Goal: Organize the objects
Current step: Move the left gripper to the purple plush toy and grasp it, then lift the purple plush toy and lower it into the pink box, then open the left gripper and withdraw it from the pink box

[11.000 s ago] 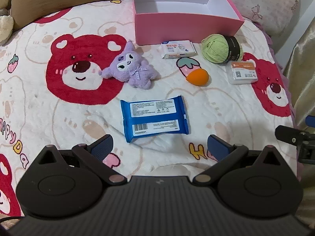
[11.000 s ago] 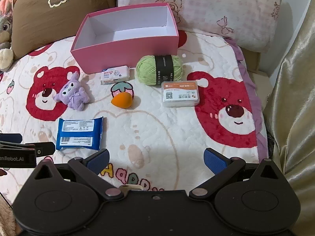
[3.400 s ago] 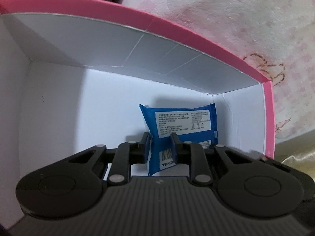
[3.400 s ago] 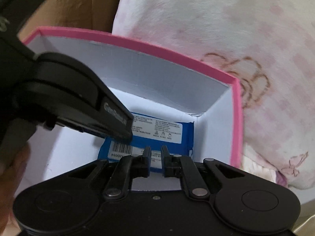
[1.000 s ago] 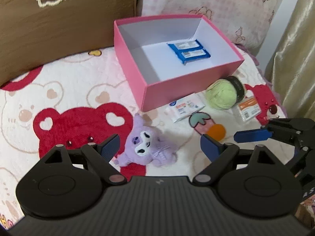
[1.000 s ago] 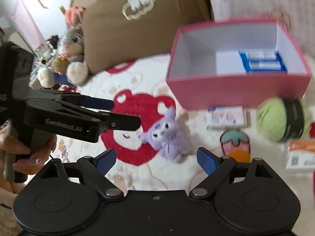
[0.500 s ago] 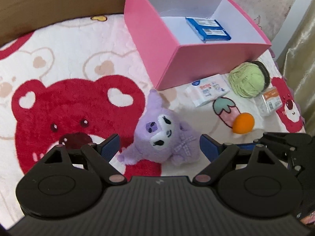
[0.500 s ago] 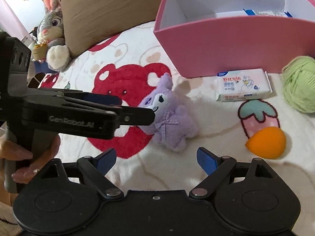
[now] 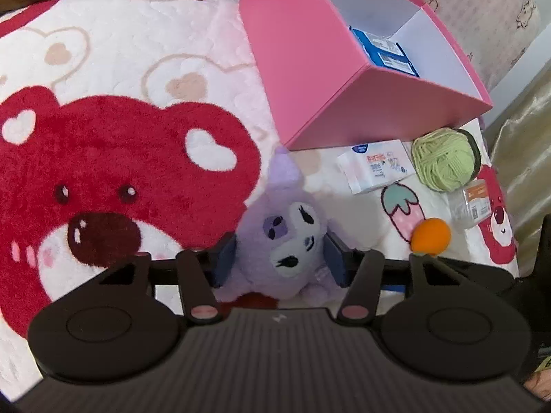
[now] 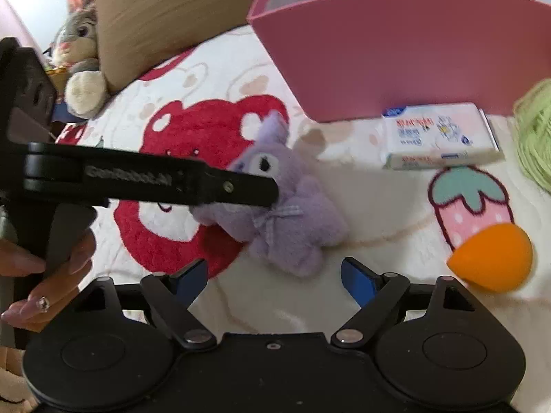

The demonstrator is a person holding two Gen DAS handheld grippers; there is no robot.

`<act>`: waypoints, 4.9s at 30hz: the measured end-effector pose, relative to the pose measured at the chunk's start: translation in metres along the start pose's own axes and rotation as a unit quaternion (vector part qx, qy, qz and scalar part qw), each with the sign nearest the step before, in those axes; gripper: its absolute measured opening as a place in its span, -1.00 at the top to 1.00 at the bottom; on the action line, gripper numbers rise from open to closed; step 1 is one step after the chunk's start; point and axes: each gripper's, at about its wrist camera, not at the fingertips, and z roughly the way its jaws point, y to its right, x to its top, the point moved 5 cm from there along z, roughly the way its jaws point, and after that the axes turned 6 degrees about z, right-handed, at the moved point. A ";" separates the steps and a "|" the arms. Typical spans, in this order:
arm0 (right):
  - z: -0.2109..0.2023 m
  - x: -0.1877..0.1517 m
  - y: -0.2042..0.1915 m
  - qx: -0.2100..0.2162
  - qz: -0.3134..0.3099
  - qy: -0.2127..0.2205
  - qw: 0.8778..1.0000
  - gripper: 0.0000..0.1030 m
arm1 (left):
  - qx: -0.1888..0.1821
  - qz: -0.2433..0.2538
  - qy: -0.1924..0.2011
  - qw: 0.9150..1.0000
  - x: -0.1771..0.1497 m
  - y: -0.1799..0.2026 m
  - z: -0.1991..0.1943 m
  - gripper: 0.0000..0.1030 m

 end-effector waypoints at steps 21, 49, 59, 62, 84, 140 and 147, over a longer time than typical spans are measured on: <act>-0.004 -0.007 0.017 -0.087 -0.062 0.036 0.994 0.12 | -0.005 -0.050 -0.001 0.999 -0.012 0.025 0.003 0.23; -0.119 0.011 -0.019 -0.110 -0.118 0.080 0.984 0.19 | -0.001 0.043 0.039 0.998 0.008 0.116 -0.100 0.26; -0.159 0.017 -0.032 -0.113 -0.149 0.116 0.975 0.20 | -0.009 0.050 0.068 0.996 0.021 0.139 -0.138 0.26; -0.169 0.023 -0.032 -0.108 -0.152 0.122 0.975 0.20 | -0.001 0.053 0.067 0.996 0.030 0.148 -0.145 0.26; -0.198 0.151 0.026 -0.126 -0.186 0.087 0.971 0.20 | -0.017 -0.025 0.076 0.997 0.153 0.185 -0.104 0.26; -0.091 0.197 0.143 -0.211 -0.198 -0.009 0.957 0.17 | -0.064 -0.245 -0.029 0.967 0.167 0.132 0.136 0.37; -0.102 0.190 0.140 -0.187 -0.190 0.012 0.964 0.17 | -0.019 -0.217 -0.023 0.976 0.170 0.140 0.127 0.25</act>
